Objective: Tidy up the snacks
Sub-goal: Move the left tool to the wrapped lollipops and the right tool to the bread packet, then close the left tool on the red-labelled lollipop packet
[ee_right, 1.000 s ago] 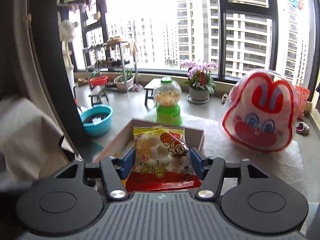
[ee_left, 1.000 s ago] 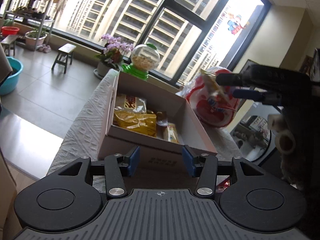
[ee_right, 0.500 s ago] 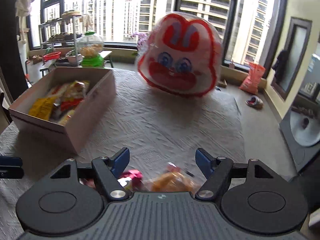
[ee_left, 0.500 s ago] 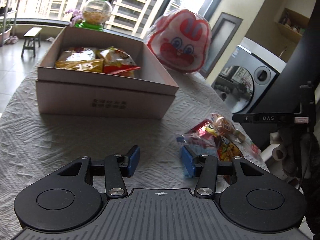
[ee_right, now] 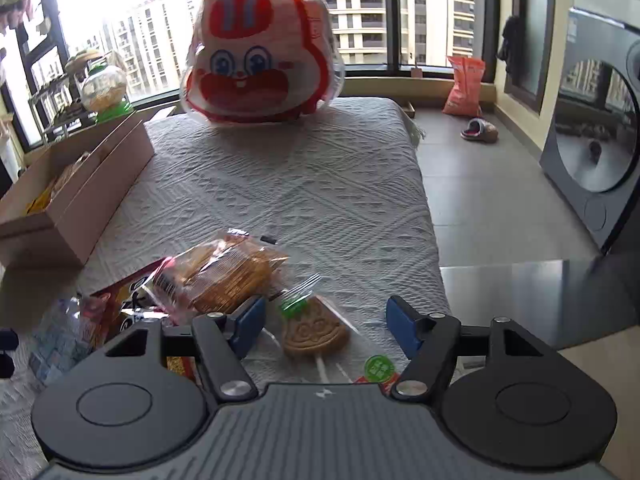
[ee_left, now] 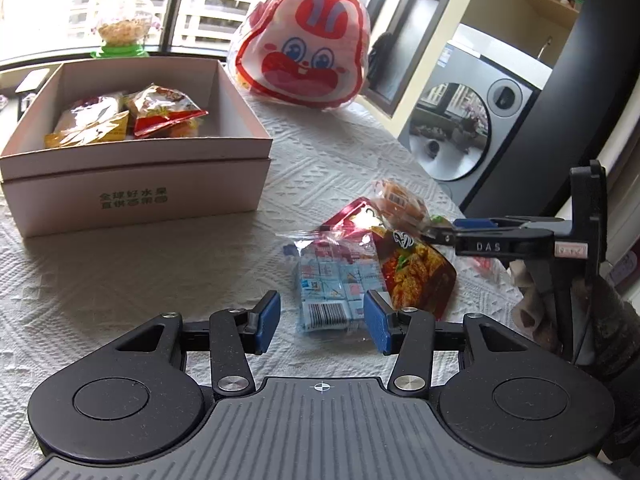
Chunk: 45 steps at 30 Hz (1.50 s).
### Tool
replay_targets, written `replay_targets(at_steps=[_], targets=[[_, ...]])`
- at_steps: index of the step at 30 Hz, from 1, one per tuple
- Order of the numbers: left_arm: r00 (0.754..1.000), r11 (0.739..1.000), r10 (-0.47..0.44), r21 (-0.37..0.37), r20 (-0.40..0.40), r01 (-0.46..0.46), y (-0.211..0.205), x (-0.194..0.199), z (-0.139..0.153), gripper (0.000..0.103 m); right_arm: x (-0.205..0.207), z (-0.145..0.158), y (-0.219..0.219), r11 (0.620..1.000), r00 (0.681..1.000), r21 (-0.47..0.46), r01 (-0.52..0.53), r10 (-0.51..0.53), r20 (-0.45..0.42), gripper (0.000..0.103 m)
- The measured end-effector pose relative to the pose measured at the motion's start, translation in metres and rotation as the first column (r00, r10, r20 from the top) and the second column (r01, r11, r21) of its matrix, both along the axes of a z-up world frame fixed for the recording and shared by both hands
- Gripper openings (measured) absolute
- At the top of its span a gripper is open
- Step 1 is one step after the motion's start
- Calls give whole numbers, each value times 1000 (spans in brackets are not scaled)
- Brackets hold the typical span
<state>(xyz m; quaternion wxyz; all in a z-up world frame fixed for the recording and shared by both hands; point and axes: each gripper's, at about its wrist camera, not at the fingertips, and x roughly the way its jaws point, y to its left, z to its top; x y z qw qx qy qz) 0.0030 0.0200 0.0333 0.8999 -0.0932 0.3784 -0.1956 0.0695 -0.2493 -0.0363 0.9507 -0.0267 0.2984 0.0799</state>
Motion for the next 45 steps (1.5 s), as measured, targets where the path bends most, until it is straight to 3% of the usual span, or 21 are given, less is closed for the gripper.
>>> replay_targets(at_steps=[6,10,15,21,26,31,36,38,41,45], targets=[[1000,1000,-13,5,-5,13,-12,3,4,51,-32,-4,38,991,991,12,-132,132,-5,63],[996,997,-66,37,53,64,-31,12,19,52,-50,-6,52,980,980,7,-199,199,6,63],[997,998,-42,39,72,40,-48,25,29,52,-61,-3,49,980,980,28,-198,197,18,64],[995,995,-95,33,42,94,-66,21,21,52,-51,10,9,987,997,156,-37,27,68,75],[986,984,-163,79,19,161,-107,39,14,52,-41,5,-19,984,988,126,123,-133,74,75],[982,953,-185,239,-28,187,-148,59,-11,53,-50,-6,-37,976,985,157,153,-164,61,75],[959,905,-280,346,43,249,-162,49,-17,54,-50,-14,-50,960,980,209,185,-196,31,75],[956,917,-290,295,32,268,-153,45,-13,43,-51,-13,-52,957,979,219,191,-203,32,75],[960,952,-274,156,58,263,-127,31,0,42,-51,-13,-47,963,980,196,186,-196,36,75],[971,977,-213,41,112,210,-83,4,23,42,-51,-7,-37,970,981,169,177,-188,51,75]])
